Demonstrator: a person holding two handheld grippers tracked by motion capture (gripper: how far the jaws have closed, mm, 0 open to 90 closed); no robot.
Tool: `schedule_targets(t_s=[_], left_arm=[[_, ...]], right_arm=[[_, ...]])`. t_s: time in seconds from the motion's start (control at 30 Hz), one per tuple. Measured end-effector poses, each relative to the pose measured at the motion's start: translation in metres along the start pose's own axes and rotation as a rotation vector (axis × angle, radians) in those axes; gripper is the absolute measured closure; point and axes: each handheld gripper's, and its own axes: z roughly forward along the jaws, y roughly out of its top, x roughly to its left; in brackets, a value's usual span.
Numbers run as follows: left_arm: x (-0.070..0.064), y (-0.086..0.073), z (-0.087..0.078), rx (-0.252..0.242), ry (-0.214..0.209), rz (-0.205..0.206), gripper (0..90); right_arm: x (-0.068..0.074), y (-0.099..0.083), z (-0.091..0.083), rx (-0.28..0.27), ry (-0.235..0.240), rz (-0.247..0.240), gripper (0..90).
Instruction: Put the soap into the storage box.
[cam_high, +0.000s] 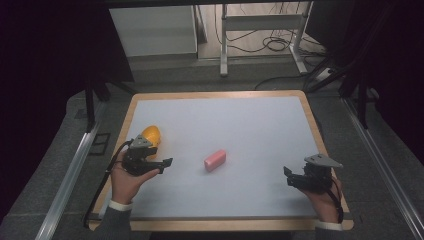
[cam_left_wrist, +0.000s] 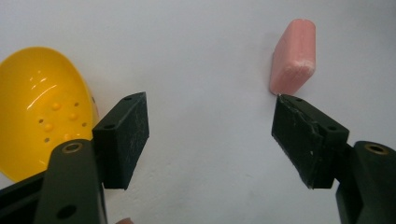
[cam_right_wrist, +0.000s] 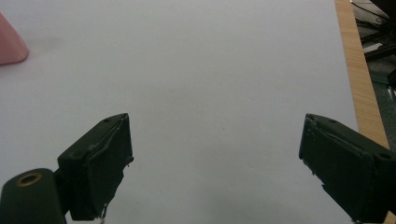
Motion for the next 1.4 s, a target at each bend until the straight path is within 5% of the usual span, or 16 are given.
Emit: schedule_targets(t_s=[1.4], left_arm=[[-0.03, 0.031, 0.031, 0.057, -0.04, 0.091, 27.6]], right_arm=[[0.0, -0.002, 0.004, 0.025, 0.0, -0.003, 9.3]])
